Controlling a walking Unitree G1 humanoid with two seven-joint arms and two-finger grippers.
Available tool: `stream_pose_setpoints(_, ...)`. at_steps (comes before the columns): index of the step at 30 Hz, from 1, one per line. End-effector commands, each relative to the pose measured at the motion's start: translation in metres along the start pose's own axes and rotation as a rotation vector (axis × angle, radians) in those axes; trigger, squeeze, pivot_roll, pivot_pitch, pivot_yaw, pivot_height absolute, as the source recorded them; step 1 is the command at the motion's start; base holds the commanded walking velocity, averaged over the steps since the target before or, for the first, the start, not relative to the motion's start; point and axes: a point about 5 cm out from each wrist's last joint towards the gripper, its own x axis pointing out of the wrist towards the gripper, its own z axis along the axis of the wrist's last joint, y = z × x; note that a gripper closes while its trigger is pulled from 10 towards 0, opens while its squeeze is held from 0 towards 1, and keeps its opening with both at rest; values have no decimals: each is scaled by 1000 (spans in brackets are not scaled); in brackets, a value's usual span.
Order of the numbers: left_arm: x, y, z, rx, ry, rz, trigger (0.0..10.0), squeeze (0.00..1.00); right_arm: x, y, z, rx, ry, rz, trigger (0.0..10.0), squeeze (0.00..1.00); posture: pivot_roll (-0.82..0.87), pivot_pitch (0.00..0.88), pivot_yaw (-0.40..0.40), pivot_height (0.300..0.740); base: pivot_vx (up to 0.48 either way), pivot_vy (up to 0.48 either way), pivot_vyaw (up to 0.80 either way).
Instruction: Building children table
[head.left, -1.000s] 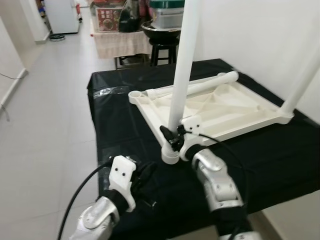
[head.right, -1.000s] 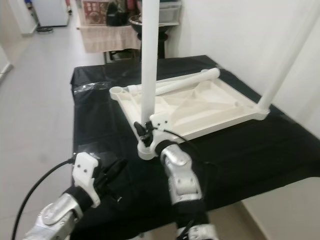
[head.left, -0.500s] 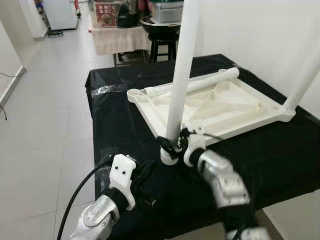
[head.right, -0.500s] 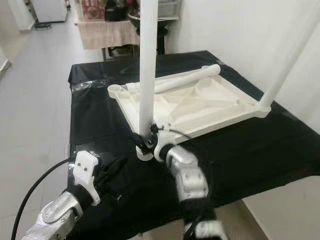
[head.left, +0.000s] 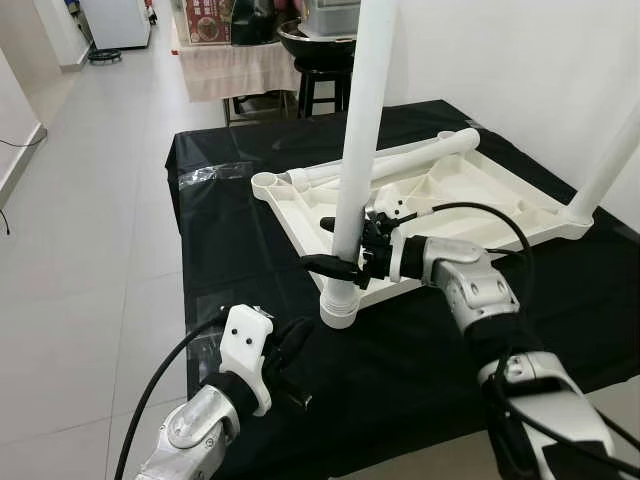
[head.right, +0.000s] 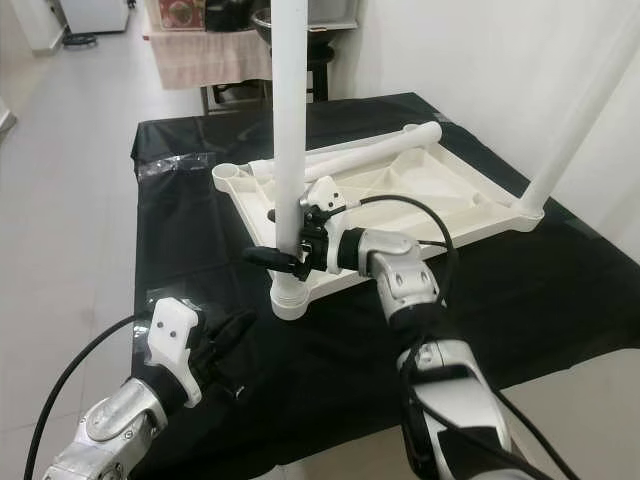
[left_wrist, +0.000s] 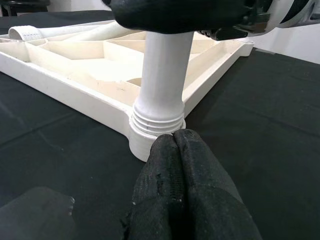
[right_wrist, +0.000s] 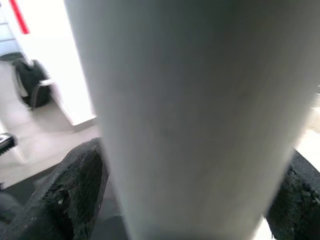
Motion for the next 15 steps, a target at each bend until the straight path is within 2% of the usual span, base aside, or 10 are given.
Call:
stream_pose_setpoints(1,-1,0,-5,-3,22,-1,10000,0,4,4,-5,11,29,68,10000,0,13,48,-41,740,0,0,0)
stream_pose_setpoints(7,-1,-2,-6,-3,22,0,10000,0,5,3,-8,39,17,92,10000,0,16,44,-44,740,0,0,0)
stream_pose_setpoints(8,-1,-2,-6,-2,22,1,10000,0,5,2,-8,46,10,90,0,0,16,43,-45,740,0,0,0)
stream_pose_setpoints(15,-2,-3,-6,-1,22,0,10000,0,2,1,-14,53,-6,96,0,0,13,42,-41,740,0,0,0)
